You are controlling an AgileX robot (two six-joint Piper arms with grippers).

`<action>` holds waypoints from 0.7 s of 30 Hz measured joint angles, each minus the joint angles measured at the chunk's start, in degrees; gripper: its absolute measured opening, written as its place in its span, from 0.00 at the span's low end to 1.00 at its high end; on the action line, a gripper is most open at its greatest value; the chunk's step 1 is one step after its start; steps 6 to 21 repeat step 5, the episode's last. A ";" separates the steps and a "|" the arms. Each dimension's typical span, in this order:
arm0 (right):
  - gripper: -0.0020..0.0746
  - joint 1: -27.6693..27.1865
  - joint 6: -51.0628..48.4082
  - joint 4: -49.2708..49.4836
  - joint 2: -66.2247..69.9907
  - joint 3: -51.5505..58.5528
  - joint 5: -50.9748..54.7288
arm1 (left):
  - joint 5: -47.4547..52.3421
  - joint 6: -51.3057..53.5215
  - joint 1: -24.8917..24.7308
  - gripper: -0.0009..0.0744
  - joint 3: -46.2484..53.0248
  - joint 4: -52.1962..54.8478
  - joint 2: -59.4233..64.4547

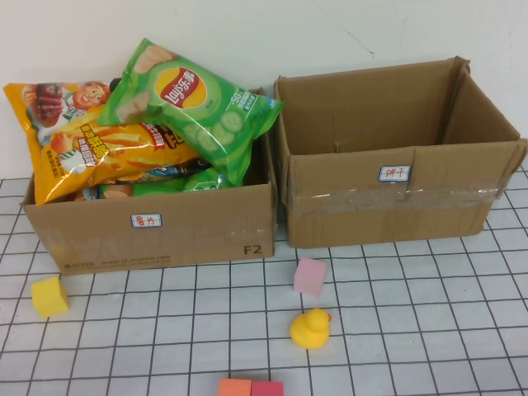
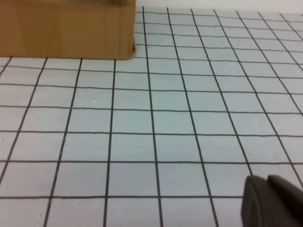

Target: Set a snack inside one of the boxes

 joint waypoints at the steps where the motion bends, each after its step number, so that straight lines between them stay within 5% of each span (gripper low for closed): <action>1: 0.02 0.00 0.00 0.00 0.00 0.00 0.00 | 0.00 0.00 0.00 0.01 0.00 0.00 0.00; 21: 0.02 0.00 0.53 -0.11 0.00 0.00 0.00 | 0.00 0.00 0.00 0.01 0.00 0.00 0.00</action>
